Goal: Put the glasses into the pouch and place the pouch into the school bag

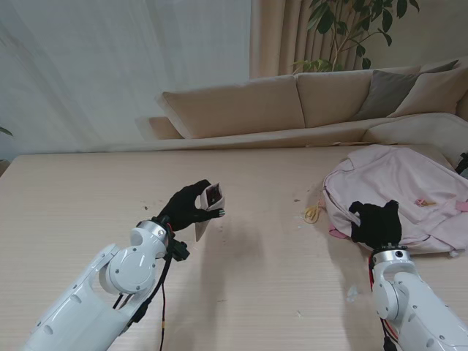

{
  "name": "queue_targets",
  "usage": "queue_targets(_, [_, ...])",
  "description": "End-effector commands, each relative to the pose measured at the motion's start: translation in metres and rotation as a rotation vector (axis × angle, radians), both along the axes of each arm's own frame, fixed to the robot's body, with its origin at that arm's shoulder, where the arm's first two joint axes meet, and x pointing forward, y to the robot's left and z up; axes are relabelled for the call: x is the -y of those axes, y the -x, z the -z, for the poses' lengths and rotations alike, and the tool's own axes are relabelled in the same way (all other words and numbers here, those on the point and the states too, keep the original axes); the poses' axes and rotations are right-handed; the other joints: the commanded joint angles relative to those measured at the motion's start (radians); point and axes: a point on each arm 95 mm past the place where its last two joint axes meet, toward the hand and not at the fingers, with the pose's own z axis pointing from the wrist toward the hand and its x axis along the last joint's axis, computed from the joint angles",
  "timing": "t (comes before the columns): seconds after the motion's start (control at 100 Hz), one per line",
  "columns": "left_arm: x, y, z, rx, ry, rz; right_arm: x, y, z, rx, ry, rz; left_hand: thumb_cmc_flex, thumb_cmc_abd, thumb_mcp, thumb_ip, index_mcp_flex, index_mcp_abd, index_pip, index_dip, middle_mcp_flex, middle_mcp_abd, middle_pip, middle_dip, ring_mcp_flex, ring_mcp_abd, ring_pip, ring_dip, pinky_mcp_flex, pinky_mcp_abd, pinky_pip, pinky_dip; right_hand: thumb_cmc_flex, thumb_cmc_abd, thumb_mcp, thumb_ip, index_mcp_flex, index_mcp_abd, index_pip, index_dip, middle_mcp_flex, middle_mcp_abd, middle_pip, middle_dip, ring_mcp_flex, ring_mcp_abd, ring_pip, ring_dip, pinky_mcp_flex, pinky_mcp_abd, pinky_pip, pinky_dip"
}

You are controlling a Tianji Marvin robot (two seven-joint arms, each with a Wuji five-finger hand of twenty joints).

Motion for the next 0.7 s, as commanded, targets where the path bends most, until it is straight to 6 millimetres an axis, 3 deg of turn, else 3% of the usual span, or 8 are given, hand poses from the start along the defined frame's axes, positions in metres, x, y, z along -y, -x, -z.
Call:
queue_targets(0.0, [0.0039,0.0016,-0.0014,-0.004,0.007,0.017,-0.0016,0.0030,0.0004,-0.032,-0.006,-0.016,0.033,0.106,0.001,-0.025,0.078,-0.122,0.109,0.025,0.011,-0.010,0.012,0.005,0.010,-0.007,0.011,0.000,-0.017,0.008,0.005,-0.021,-0.056,0.050,0.042,0.080,-0.020,0.018,-0.056,0.067,-0.028,0.035,-0.024,-0.011,0.010,0.012,-0.018,-0.011,-0.034,0.031,-0.016,-0.009])
queue_targets(0.17, [0.0038,0.0021,-0.0016,-0.004,0.012,0.014,-0.0006,0.0060,-0.0037,-0.091,-0.036,-0.039,0.034,0.106,-0.001,-0.026,0.078,-0.122,0.109,0.025,0.013,-0.011,0.012,0.005,0.009,-0.008,0.011,0.000,-0.016,0.009,0.005,-0.022,-0.108,0.124,-0.046,0.097,-0.095,0.047,-0.104,0.116,-0.127,0.043,-0.013,0.002,-0.086,0.014,-0.025,0.000,-0.109,0.006,-0.041,-0.025])
queue_targets(0.29, [0.0033,0.0020,-0.0019,0.000,0.013,0.011,-0.0002,0.0059,-0.0051,-0.077,-0.042,-0.020,0.034,0.106,-0.001,-0.025,0.079,-0.122,0.110,0.025,0.013,-0.011,0.012,0.005,0.010,-0.007,0.012,0.000,-0.016,0.007,0.005,-0.022,-0.070,0.103,0.004,0.105,-0.056,0.040,-0.092,0.131,-0.103,0.049,-0.001,0.004,-0.070,0.022,-0.009,0.008,-0.095,0.005,-0.027,-0.023])
queue_targets(0.39, [0.0030,0.0024,-0.0016,-0.001,0.015,0.009,0.0019,0.0056,-0.0064,-0.063,-0.057,-0.017,0.033,0.106,-0.002,-0.025,0.078,-0.124,0.109,0.025,0.014,-0.012,0.012,0.005,0.010,-0.009,0.012,0.000,-0.017,0.007,0.005,-0.022,0.000,0.127,-0.016,0.024,-0.030,0.043,-0.073,0.047,-0.072,0.061,-0.029,-0.011,-0.050,0.029,-0.020,-0.001,-0.097,0.006,-0.028,-0.025])
queue_targets(0.47, [0.0031,0.0029,-0.0009,-0.003,0.013,0.009,0.0029,0.0078,-0.0079,-0.065,-0.077,-0.022,0.034,0.106,-0.002,-0.025,0.078,-0.122,0.109,0.024,0.012,-0.010,0.012,0.005,0.010,-0.007,0.012,0.000,-0.017,0.008,0.005,-0.022,-0.013,0.162,-0.013,0.100,-0.061,0.068,-0.098,0.072,-0.108,0.067,-0.036,-0.010,-0.081,0.031,-0.024,0.001,-0.119,-0.003,-0.039,-0.032])
queue_targets(0.59, [0.0037,0.0028,-0.0004,-0.005,0.014,0.009,0.0040,0.0099,-0.0094,-0.066,-0.073,-0.029,0.036,0.106,-0.003,-0.025,0.078,-0.122,0.109,0.025,0.013,-0.010,0.012,0.005,0.009,-0.007,0.012,0.000,-0.017,0.008,0.005,-0.022,-0.002,0.157,0.002,0.106,-0.067,0.072,-0.106,0.092,-0.114,0.067,-0.027,-0.005,-0.084,0.031,-0.014,0.008,-0.114,-0.004,-0.031,-0.030])
queue_targets(0.64, [0.0039,0.0026,-0.0005,-0.004,0.014,0.009,0.0049,0.0086,-0.0091,-0.052,-0.054,-0.021,0.035,0.107,-0.004,-0.026,0.078,-0.123,0.109,0.025,0.012,-0.010,0.012,0.005,0.010,-0.008,0.012,0.000,-0.017,0.008,0.005,-0.022,0.049,0.101,-0.003,-0.008,-0.023,0.054,-0.015,0.004,-0.047,0.067,-0.008,-0.004,-0.030,0.035,0.015,0.012,-0.077,0.008,-0.008,-0.015])
queue_targets(0.69, [0.0040,0.0023,-0.0006,-0.003,0.015,0.010,0.0061,0.0064,-0.0093,-0.017,-0.033,-0.006,0.035,0.106,-0.004,-0.026,0.077,-0.123,0.109,0.025,0.012,-0.010,0.012,0.005,0.010,-0.008,0.012,0.000,-0.016,0.008,0.005,-0.022,0.091,0.036,0.004,-0.062,0.028,0.035,0.080,-0.056,0.051,0.065,-0.005,-0.013,0.053,0.038,0.042,0.009,-0.019,0.029,0.016,0.001])
